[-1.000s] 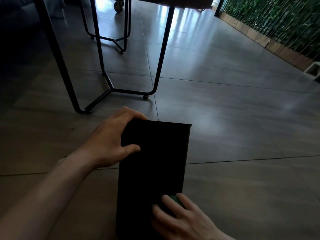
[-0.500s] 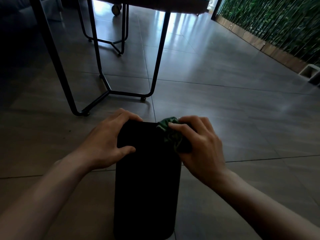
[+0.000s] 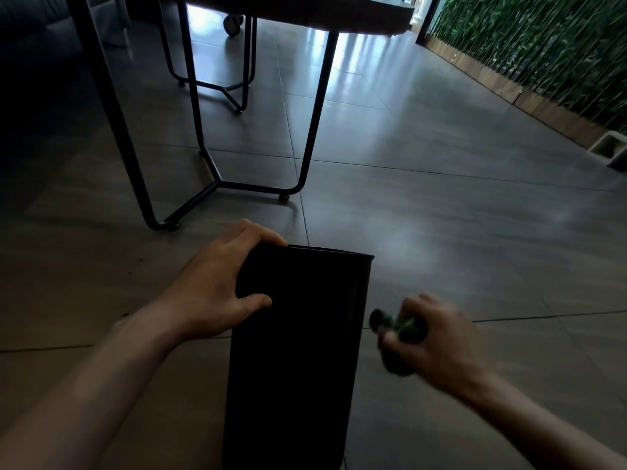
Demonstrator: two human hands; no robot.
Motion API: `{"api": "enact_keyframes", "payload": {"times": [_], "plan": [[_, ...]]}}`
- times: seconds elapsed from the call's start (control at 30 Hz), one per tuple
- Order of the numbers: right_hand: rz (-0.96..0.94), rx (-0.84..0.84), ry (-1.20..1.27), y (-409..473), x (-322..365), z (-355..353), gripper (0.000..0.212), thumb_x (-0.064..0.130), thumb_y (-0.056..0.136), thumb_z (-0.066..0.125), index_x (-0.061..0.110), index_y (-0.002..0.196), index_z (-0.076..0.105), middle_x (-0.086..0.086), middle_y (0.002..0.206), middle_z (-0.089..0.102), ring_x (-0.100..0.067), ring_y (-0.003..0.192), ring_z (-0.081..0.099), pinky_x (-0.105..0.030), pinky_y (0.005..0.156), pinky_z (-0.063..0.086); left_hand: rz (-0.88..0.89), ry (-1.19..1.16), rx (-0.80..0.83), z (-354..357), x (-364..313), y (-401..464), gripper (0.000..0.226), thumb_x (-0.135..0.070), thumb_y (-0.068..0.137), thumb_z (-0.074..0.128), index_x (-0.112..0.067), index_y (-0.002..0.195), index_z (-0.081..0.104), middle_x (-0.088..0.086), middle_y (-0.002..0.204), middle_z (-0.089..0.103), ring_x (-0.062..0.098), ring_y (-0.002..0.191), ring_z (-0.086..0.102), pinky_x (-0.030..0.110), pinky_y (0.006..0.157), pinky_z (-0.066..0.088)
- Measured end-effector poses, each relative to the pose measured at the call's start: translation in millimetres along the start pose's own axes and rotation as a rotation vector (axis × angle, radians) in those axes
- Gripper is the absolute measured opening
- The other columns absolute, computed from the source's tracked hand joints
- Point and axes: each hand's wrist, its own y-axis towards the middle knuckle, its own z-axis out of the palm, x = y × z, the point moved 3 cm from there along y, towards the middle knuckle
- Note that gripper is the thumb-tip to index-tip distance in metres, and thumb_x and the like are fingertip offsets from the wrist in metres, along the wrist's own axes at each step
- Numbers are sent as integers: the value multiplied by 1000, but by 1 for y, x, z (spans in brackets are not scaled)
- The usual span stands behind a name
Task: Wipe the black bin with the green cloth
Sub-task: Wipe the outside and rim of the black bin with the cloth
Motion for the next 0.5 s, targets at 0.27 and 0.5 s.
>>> {"api": "enact_keyframes", "payload": {"times": [0.27,0.5], "plan": [[10,428,-142,80,-27,-16,52,51,84,79,60,130,55,18,113,58,-13,101,62,-24,65,42,41,-81,65,-6,7,-7,74,-14,63,90,-44,119,52,-21,126,55,6,127,54,33,106,46],[-160,427,-82,97,-2,5,49,46,94,71,59,137,52,15,131,50,-18,113,60,-42,88,56,-3,-186,104,-28,24,-17,72,0,61,89,-39,110,54,-11,126,59,5,132,51,35,114,40]]}}
